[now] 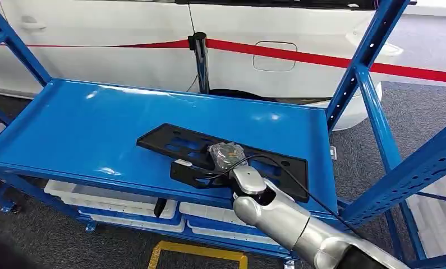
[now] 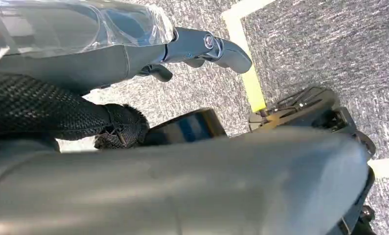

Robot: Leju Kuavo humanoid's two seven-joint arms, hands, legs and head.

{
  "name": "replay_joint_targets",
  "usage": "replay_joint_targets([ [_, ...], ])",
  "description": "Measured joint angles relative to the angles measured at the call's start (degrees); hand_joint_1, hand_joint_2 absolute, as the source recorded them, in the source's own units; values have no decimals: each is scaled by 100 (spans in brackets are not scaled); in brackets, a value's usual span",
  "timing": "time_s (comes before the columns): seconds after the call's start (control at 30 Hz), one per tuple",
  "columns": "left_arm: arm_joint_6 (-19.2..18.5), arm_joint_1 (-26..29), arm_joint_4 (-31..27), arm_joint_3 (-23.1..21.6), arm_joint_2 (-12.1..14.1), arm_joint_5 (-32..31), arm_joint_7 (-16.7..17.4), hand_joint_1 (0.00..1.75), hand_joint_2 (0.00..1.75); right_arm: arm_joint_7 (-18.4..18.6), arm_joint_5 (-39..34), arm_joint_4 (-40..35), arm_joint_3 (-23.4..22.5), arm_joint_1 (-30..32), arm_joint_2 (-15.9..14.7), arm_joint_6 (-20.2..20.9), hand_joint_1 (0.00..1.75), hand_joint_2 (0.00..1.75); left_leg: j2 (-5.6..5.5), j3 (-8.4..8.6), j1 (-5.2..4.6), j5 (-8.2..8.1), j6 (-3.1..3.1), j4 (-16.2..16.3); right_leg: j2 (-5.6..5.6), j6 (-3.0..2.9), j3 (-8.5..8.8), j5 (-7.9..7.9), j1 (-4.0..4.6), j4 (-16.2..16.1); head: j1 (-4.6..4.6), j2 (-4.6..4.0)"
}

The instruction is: Take the parts from the cabinet and place them on the table.

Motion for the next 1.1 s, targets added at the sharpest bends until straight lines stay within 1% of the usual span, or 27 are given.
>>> replay_joint_targets([
  [0.2,35,4,0,-4,0,-109,-4,0,0,-4,-2,0,0,-2,-4,-35,175,175,0,2,0,0,0,0,0,0,3,0,0,0,0,0],
  [0.23,57,4,0,-13,0,-149,-11,0,175,-7,0,0,0,-2,-7,-42,175,175,0,2,0,0,0,0,0,0,3,0,0,0,0,0],
  [0.43,184,2,-2,-50,-4,-245,-11,0,175,-20,9,0,0,-2,-9,-44,175,175,0,3,0,0,0,0,0,0,3,0,0,0,0,0],
  [0.5,219,2,-2,-72,-7,-306,-184,0,175,-26,20,-7,0,1,-20,-44,175,175,0,4,0,0,0,0,0,0,3,0,0,0,0,0],
  [0.57,356,3,-2,-114,-7,-400,-373,0,175,-26,50,-50,0,15,-52,-52,175,175,0,5,0,0,0,0,0,0,3,0,0,-1,0,0],
  [0.6,398,3,-2,-124,-7,-417,-394,0,175,-26,65,-63,0,21,-61,-57,175,175,-1,5,0,0,0,0,0,0,4,0,0,-1,0,0],
  [0.9,468,8,-2,-142,-11,-437,-411,0,175,-31,120,-133,0,55,-107,-85,175,175,-1,5,0,0,0,0,0,0,4,0,0,-1,0,0],
  [0.93,376,7,-2,-166,-13,-358,-422,0,175,-157,286,-232,0,116,-157,-164,175,175,-2,4,0,0,0,0,0,0,5,0,-1,-1,0,0],
  [1.03,356,5,-2,-175,-13,-361,-428,0,175,-223,376,-273,0,158,-177,-201,175,175,-1,4,0,0,0,0,0,0,4,0,-1,-1,0,0],
  [1.1,350,5,-2,-177,-13,-371,-428,0,175,-384,616,-312,0,201,-195,-321,175,175,-1,4,0,0,0,0,0,0,4,0,-1,-2,0,0],
])
